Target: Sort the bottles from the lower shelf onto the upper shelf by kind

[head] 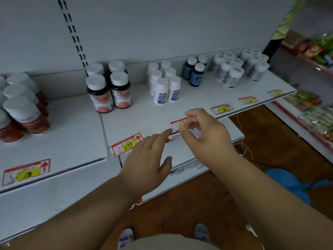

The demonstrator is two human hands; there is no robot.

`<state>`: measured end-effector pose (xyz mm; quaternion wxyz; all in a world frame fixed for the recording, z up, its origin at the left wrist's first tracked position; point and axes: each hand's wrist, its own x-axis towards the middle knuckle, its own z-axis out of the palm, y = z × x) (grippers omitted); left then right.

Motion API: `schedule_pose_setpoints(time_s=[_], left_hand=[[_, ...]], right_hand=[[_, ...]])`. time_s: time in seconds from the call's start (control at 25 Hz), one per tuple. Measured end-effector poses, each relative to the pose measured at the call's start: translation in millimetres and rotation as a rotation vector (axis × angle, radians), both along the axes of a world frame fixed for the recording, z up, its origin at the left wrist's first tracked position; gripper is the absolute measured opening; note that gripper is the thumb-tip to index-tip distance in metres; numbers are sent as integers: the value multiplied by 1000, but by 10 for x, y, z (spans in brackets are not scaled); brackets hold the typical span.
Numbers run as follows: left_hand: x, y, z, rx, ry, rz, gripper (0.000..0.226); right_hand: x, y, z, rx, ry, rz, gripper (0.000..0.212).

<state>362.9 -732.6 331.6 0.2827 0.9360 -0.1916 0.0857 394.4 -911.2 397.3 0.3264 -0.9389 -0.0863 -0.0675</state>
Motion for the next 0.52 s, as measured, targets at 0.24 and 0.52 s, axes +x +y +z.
schedule_pose_setpoints(time_s=[0.24, 0.52], left_hand=[[48, -1386, -406, 137, 93, -4, 55], [377, -2217, -1571, 204, 301, 161, 54]], right_hand=[[-101, -1239, -312, 18, -23, 34, 33], [431, -2041, -1410, 5, 192, 153, 36]])
